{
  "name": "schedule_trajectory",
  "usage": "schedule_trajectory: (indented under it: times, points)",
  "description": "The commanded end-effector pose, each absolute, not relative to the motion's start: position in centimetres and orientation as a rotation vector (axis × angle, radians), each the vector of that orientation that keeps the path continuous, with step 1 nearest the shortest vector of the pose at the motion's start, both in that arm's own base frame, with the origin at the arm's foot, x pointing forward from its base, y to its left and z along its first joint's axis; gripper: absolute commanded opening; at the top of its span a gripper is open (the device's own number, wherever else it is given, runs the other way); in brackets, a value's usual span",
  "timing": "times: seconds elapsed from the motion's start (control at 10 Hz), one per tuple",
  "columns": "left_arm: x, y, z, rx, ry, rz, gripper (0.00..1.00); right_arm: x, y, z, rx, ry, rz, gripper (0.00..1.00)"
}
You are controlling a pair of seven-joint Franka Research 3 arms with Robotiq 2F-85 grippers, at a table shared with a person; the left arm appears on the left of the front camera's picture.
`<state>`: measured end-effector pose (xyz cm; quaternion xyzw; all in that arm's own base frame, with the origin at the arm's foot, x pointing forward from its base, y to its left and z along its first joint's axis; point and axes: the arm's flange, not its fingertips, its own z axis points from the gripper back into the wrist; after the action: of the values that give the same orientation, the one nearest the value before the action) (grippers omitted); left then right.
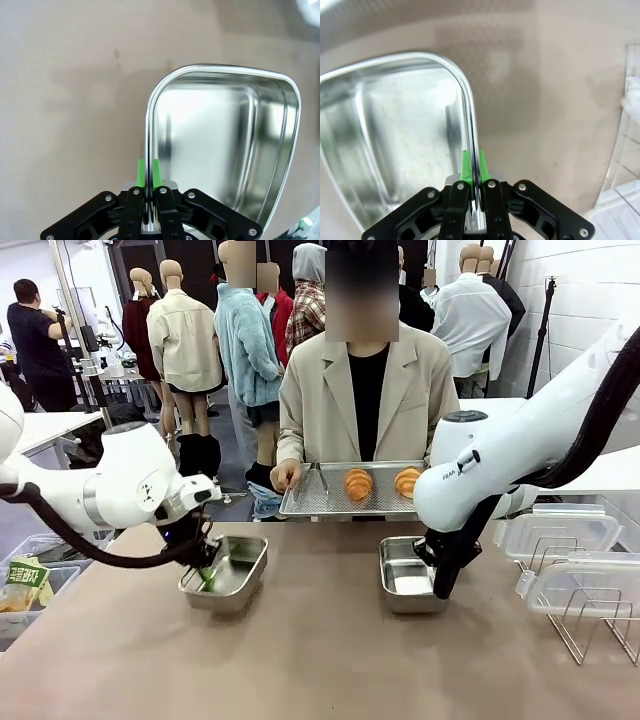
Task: Place the bread in airtight containers.
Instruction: Once an object is inside an Airtight Container , place the container in the center of the table.
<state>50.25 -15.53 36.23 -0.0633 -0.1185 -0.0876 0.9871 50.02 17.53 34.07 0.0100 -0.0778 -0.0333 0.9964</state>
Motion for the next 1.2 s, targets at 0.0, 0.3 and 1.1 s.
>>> schedule_trajectory:
  times: [0.0, 0.3, 1.1]
  points:
    - [48.0, -18.7, 42.5, -0.099, -0.319, -0.122, 0.00, 48.7, 16.4, 39.7, 0.066, -0.182, -0.076, 0.00]
    - [46.9, -20.0, 47.6, -0.094, -0.351, -0.091, 0.00, 49.6, 16.4, 45.2, 0.068, -0.195, -0.078, 0.00]
    - [46.3, -20.0, 47.6, -0.112, -0.363, -0.130, 0.00, 48.7, 16.6, 42.7, 0.057, -0.207, -0.082, 0.00]
